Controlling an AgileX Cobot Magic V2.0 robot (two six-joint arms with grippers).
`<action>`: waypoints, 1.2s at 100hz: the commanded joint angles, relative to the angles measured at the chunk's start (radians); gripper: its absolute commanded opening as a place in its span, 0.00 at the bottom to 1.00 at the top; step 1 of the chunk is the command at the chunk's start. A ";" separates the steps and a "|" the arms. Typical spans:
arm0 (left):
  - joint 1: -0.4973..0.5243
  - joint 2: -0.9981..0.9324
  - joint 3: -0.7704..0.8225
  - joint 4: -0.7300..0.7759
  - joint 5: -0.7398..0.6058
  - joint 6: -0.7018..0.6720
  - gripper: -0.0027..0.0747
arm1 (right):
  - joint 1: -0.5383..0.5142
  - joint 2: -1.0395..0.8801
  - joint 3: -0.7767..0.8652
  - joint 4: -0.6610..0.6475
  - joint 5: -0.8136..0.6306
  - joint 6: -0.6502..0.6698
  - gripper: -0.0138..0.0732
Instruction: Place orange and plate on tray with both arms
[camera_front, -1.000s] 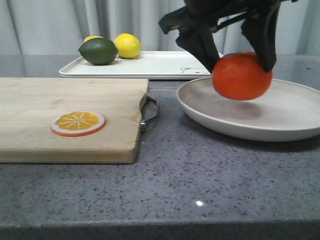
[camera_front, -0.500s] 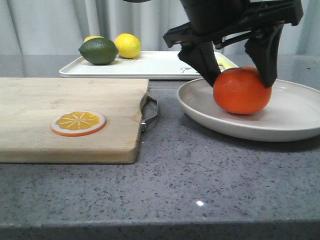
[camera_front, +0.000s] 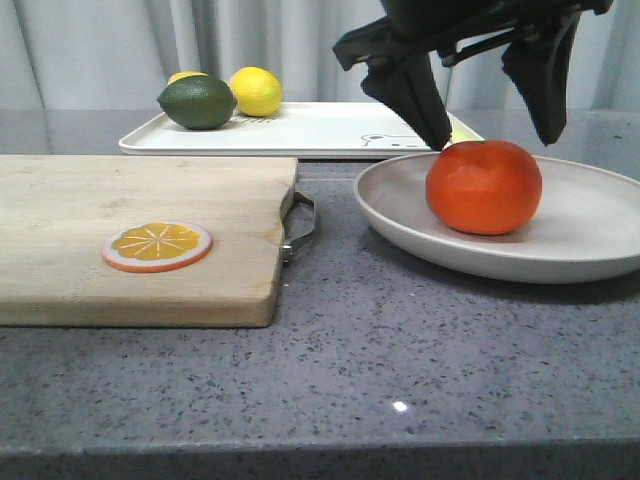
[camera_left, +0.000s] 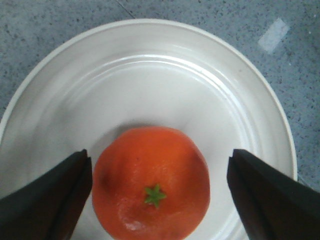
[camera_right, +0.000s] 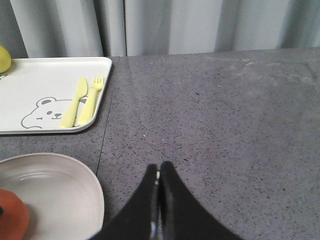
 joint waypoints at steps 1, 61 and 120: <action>-0.005 -0.059 -0.060 -0.018 -0.009 0.001 0.73 | -0.002 0.008 -0.037 -0.014 -0.065 -0.004 0.08; -0.005 -0.248 0.023 0.123 0.025 0.001 0.14 | 0.029 0.008 -0.056 -0.014 -0.002 -0.004 0.08; -0.005 -0.684 0.583 0.232 -0.244 -0.117 0.01 | 0.077 0.223 -0.305 -0.014 0.266 -0.028 0.11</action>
